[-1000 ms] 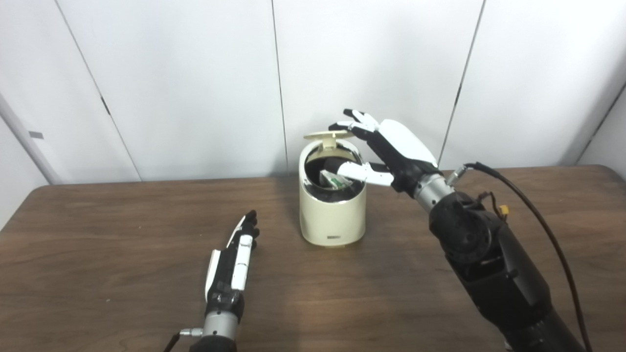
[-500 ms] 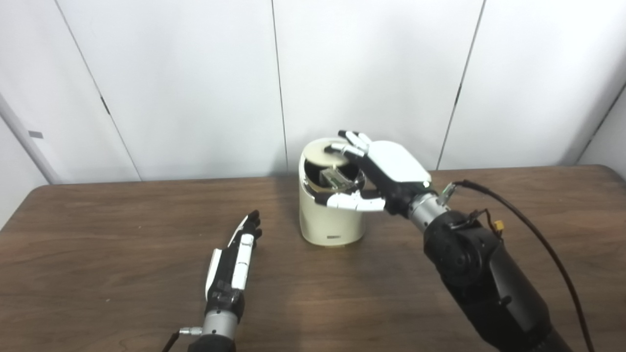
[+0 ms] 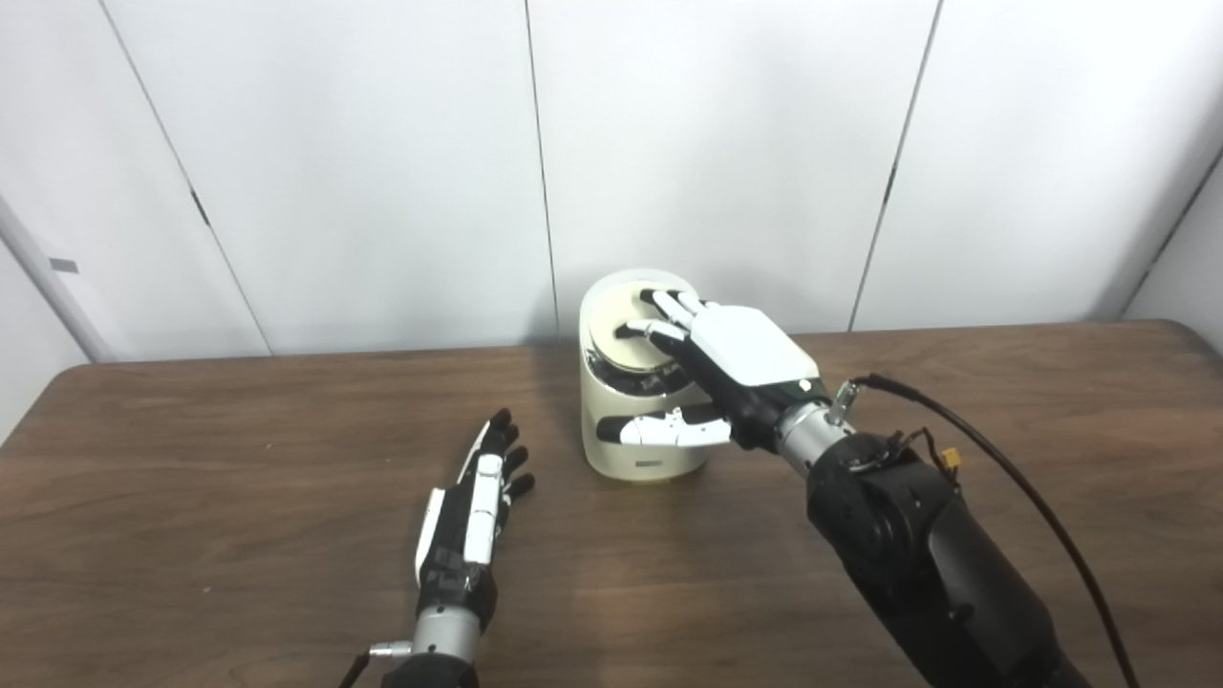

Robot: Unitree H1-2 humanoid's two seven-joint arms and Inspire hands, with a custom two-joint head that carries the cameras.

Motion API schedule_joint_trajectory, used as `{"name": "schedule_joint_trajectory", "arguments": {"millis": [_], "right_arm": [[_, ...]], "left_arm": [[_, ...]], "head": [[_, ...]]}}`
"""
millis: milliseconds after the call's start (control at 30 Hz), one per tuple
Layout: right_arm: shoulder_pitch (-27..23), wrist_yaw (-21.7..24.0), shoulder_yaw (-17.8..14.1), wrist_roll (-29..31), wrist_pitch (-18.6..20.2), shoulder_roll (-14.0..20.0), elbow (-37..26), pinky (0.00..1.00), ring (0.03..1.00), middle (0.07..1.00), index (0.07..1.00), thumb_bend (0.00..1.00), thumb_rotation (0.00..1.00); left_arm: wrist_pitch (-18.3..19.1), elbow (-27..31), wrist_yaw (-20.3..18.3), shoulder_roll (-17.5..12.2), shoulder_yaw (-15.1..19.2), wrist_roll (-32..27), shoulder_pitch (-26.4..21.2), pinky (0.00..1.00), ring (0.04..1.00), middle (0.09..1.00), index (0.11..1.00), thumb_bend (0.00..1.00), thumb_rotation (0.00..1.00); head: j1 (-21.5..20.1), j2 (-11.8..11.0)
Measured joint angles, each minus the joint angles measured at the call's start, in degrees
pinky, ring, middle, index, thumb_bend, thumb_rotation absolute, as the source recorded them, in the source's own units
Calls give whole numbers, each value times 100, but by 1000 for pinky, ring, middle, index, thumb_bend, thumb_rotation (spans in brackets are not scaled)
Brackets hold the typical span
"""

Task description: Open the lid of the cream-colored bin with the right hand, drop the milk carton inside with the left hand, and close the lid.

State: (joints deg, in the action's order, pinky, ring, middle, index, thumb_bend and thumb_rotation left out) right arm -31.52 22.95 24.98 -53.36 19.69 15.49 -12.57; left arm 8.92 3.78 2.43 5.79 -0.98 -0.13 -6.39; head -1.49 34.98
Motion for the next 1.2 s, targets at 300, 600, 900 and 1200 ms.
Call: {"name": "schedule_joint_trajectory", "arguments": {"millis": [300,600,900,1200], "right_arm": [[144,-9,-60,-159,-113,-5,-81,968,1000,1000,874,601,922],[310,-3,-149,-361,-200,-6,-148,968,1000,1000,889,589,888],[493,98,-244,-472,-208,-5,-292,994,1000,1000,894,601,879],[484,-8,-208,-894,-443,-6,-254,1000,1000,1000,822,616,913]], "left_arm": [[99,31,5,3,6,-14,-3,894,939,970,996,621,955],[118,37,4,9,76,-91,-7,909,943,965,980,614,951],[118,37,3,-1,80,-109,-10,901,941,962,974,629,945],[118,36,14,4,78,-159,-11,904,940,958,968,628,942]], "head": [[0,-9],[-9,0],[-26,0],[9,9]]}}
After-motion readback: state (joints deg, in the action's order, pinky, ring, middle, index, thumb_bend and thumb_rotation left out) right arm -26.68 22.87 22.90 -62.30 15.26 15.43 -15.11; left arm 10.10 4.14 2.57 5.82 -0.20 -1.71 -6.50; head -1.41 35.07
